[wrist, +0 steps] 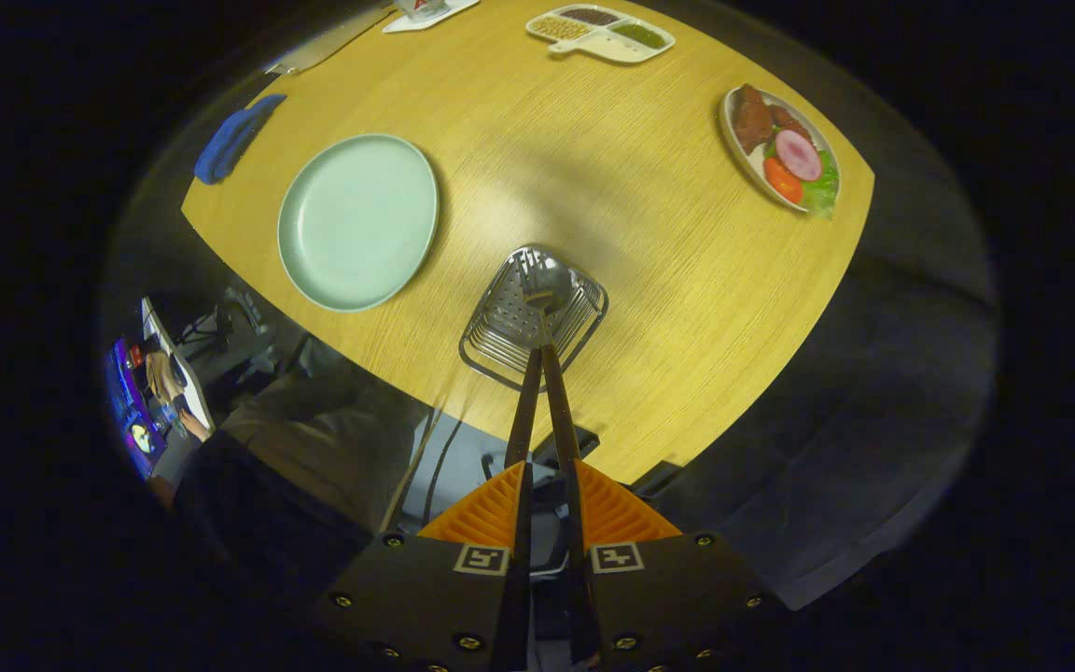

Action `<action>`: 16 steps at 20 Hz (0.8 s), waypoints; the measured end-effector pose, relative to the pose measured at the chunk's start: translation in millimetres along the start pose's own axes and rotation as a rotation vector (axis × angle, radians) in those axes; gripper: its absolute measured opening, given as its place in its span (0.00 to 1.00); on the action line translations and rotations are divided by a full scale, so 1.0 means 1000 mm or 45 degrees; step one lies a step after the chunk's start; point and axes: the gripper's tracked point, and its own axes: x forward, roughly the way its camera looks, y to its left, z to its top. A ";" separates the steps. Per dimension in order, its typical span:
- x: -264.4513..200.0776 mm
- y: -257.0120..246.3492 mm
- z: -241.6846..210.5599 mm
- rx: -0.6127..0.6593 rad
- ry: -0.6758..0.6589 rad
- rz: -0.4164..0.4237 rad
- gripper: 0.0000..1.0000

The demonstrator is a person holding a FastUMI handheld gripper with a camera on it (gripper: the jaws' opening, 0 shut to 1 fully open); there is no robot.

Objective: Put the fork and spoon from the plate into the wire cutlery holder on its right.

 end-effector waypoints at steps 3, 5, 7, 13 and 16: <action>-0.014 0.015 -0.002 0.104 -0.261 0.025 0.18; -0.028 0.033 -0.007 0.163 -0.439 0.044 0.18; -0.042 0.049 -0.005 0.227 -0.628 0.045 0.18; -0.114 0.094 0.009 0.470 -1.428 -0.079 0.18; -0.155 0.114 -0.001 0.559 -1.785 -0.177 0.18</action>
